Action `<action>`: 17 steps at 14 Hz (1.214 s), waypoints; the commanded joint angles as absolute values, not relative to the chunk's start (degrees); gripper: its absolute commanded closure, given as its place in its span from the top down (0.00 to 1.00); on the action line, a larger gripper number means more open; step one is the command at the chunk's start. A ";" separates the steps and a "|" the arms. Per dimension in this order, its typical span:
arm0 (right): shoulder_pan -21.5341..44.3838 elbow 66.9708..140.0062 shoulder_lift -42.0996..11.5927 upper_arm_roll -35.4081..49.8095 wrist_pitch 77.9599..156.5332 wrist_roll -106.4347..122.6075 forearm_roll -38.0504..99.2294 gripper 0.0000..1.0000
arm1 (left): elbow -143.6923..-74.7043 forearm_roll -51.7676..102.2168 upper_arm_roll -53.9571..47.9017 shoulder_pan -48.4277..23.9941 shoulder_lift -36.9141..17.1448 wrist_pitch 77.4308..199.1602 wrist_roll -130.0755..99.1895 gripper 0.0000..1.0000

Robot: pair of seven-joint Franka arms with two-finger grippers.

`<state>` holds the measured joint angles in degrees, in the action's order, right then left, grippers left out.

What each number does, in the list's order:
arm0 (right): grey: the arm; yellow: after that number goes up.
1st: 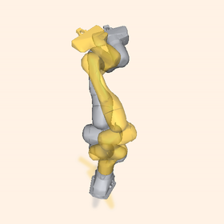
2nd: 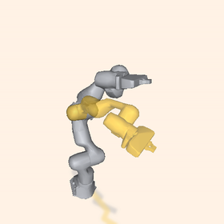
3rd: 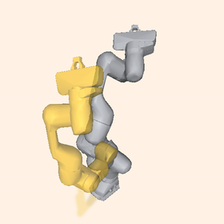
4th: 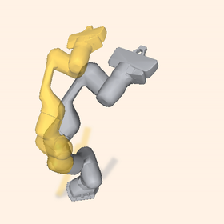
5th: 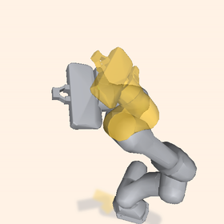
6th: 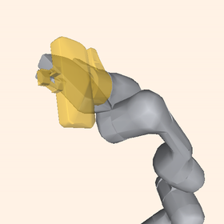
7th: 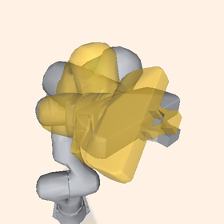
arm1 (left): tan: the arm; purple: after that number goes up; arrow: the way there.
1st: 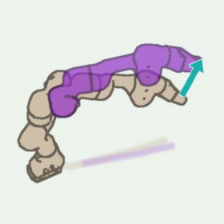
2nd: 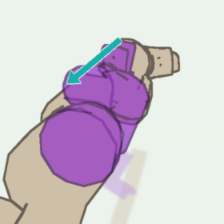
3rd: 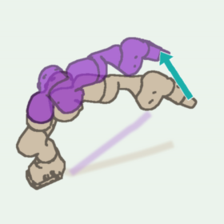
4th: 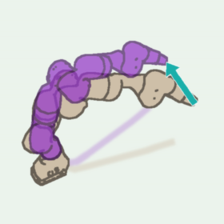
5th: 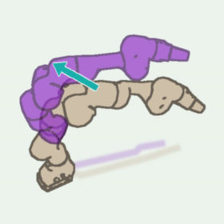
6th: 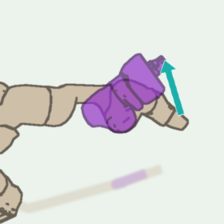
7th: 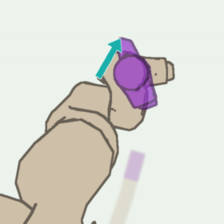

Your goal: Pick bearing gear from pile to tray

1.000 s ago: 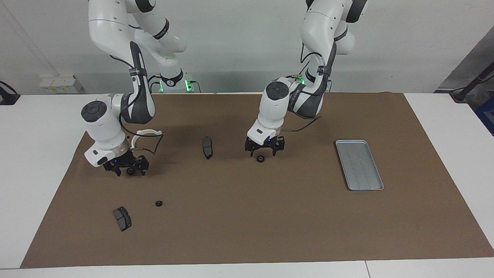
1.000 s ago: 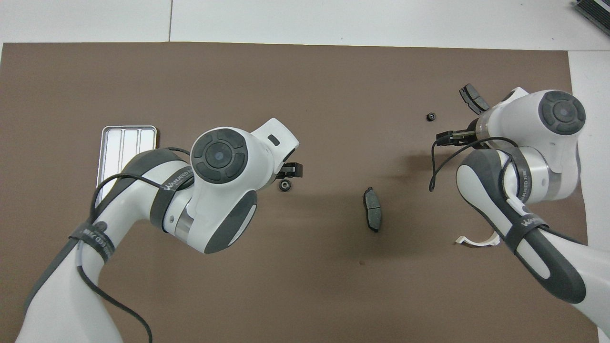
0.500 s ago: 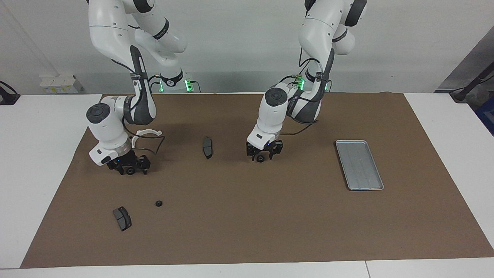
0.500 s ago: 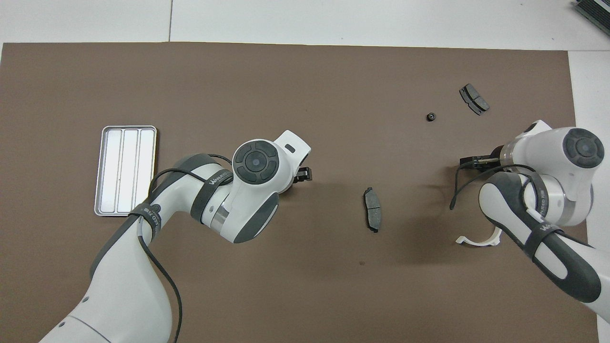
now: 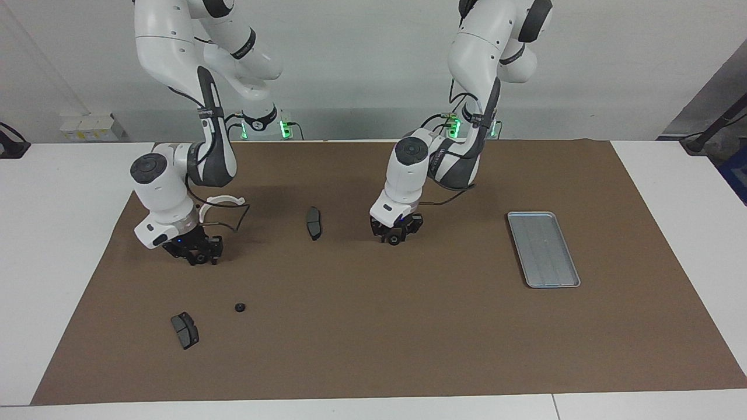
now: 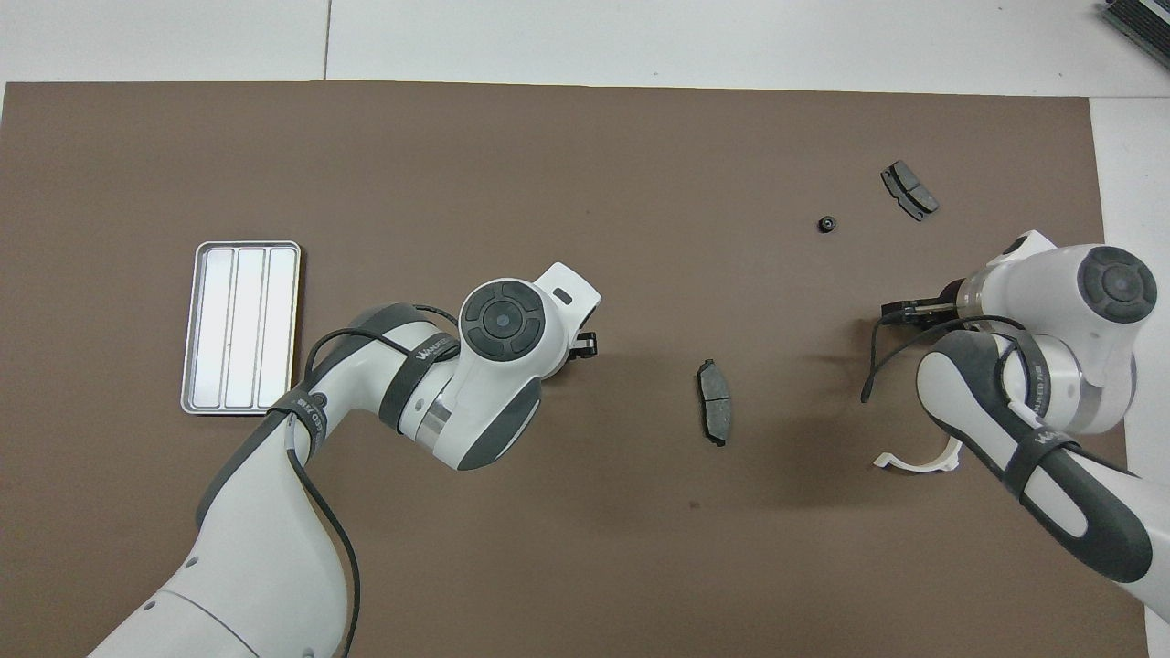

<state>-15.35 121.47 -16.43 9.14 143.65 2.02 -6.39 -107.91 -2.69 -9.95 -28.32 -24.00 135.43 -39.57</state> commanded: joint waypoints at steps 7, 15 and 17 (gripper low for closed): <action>-10.13 115.24 -15.55 12.04 137.82 -6.12 -5.10 0.00 | -97.61 -3.96 -8.00 -26.30 -25.39 126.69 -40.08 0.21; 11.84 103.56 -22.30 11.78 138.16 -34.86 -6.50 0.00 | -94.39 -0.26 -8.61 -1.61 -18.64 114.27 -10.41 0.21; 15.89 98.37 -25.56 11.60 137.20 -40.58 -8.51 0.00 | -97.80 -0.26 -8.35 2.79 -17.33 114.78 -3.28 0.22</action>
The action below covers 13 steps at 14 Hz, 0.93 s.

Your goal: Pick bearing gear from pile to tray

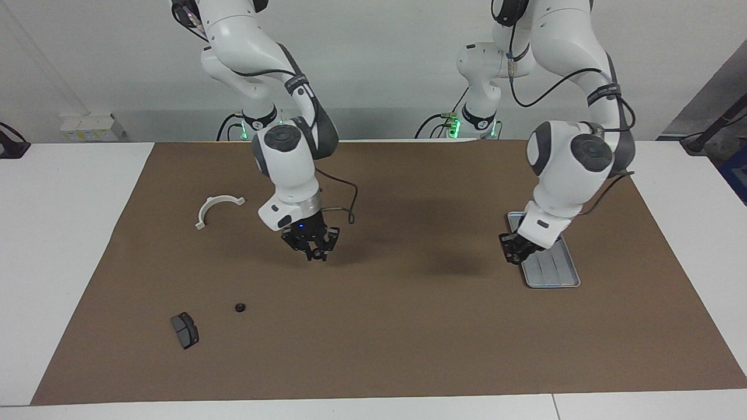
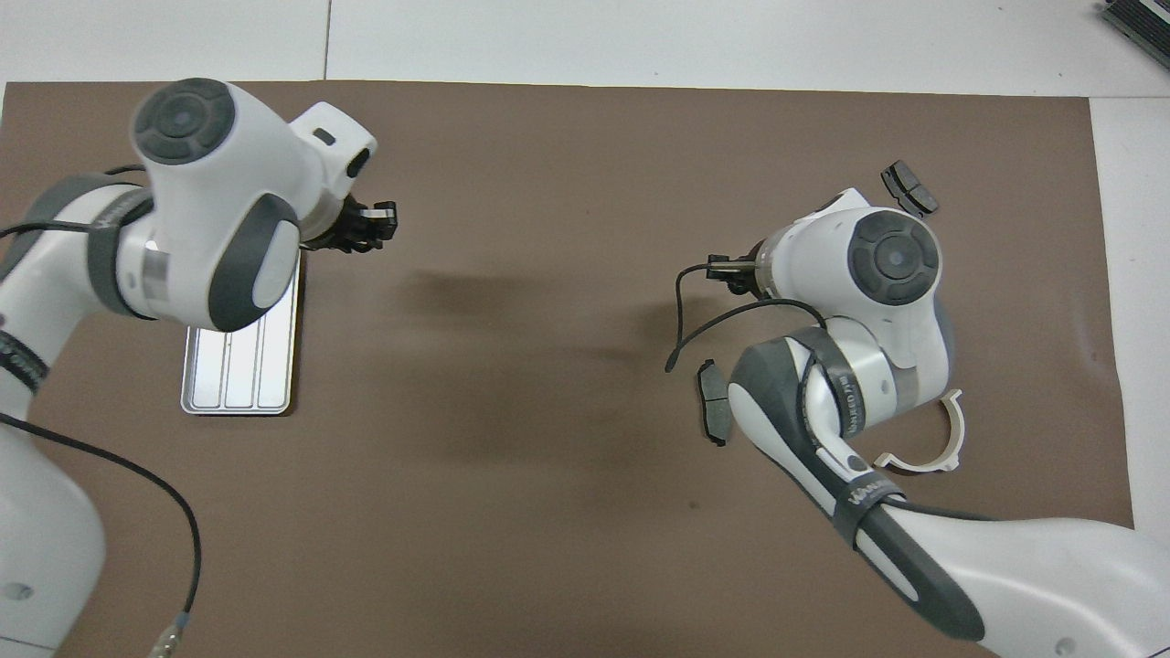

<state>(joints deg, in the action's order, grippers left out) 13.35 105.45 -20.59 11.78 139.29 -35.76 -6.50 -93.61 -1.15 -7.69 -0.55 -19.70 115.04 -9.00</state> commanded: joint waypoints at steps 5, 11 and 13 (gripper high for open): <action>23.46 93.60 -30.59 11.69 135.00 -49.04 -13.27 0.00 | -115.63 0.09 -8.44 10.37 -11.79 130.13 6.77 0.27; 26.37 95.80 -31.46 11.60 134.48 -51.50 -15.56 0.25 | -122.52 0.53 -8.52 10.64 -10.28 137.64 6.59 0.71; 26.63 96.15 -31.38 11.60 134.38 -51.50 -15.56 0.40 | -119.90 1.23 -8.53 9.94 -11.07 137.11 6.24 0.83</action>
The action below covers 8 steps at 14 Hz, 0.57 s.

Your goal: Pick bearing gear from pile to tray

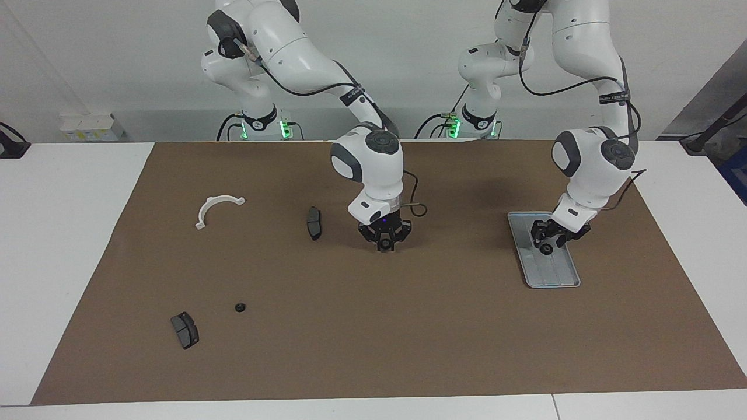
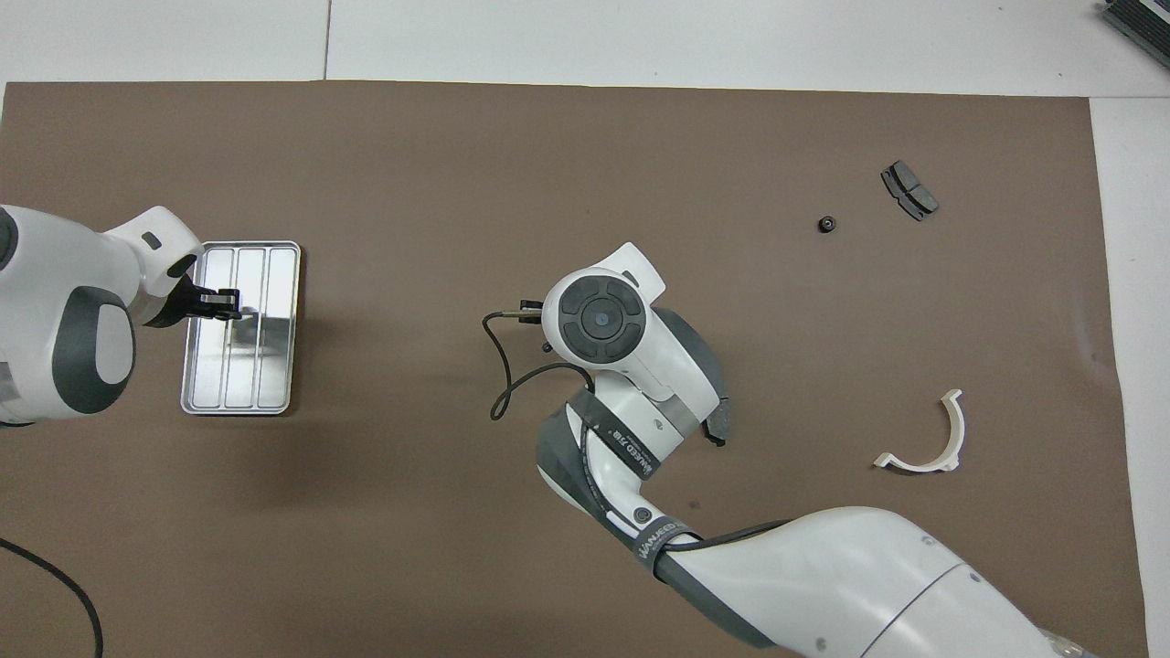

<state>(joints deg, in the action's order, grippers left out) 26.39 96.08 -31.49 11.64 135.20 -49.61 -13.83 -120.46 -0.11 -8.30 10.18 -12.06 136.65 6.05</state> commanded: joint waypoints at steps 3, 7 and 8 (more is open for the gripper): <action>25.76 95.28 -31.20 11.60 134.47 -51.33 -15.64 1.00 | -114.97 4.73 -8.61 7.04 -12.48 136.58 5.11 0.83; 20.15 95.36 -28.83 11.60 134.82 -47.22 -16.00 1.00 | -113.55 5.19 -8.44 -1.73 -13.36 138.94 -7.60 0.83; 18.21 95.36 -28.22 11.60 135.00 -45.11 -15.91 1.00 | -113.82 5.19 -8.44 -4.72 -13.36 140.43 -12.00 0.83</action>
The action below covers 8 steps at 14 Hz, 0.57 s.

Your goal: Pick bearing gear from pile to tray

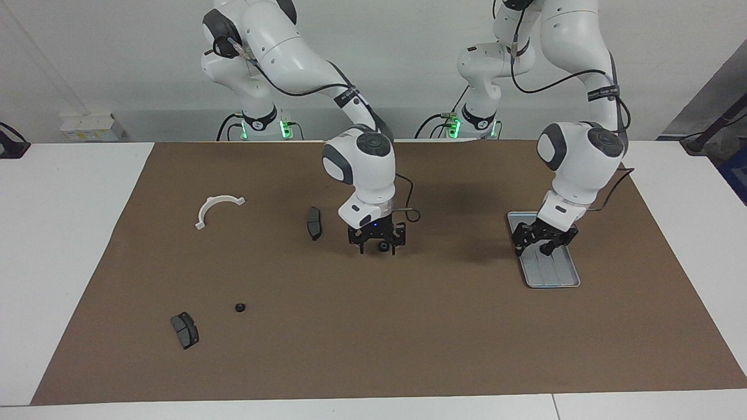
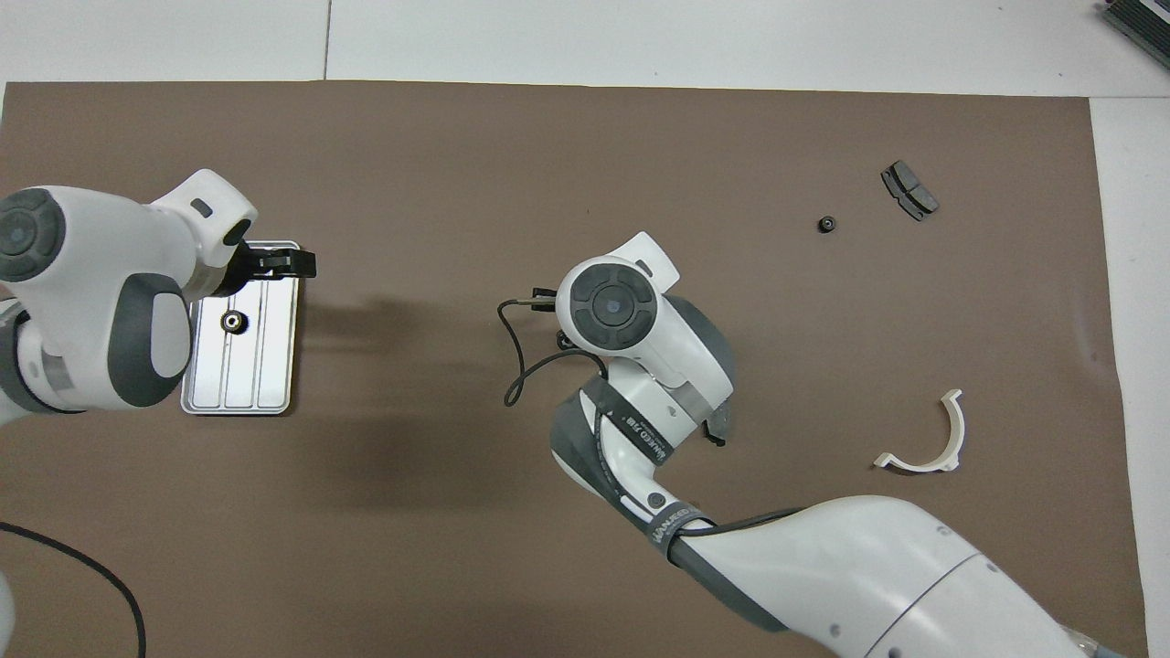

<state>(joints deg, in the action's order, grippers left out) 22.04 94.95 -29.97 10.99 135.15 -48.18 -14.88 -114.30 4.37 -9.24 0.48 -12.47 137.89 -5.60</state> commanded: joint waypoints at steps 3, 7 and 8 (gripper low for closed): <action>11.97 95.36 -28.12 11.69 135.35 -38.00 -15.38 1.00 | -113.91 4.66 -8.26 -13.16 -13.45 142.20 -22.56 0.83; 3.54 94.05 -29.44 11.87 135.26 -28.24 -14.25 1.00 | -112.25 3.09 -7.91 -22.92 -17.21 142.56 -28.11 0.81; 1.78 93.35 -30.49 11.87 135.35 -25.08 -12.06 1.00 | -110.06 0.90 -8.00 -24.16 -18.71 142.47 -30.39 0.81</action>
<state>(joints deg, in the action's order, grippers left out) 4.89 94.89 -28.60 10.85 135.16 -29.90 -14.35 -113.96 3.67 -9.24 -21.48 -14.85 141.84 -27.40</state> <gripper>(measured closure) 0.000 0.189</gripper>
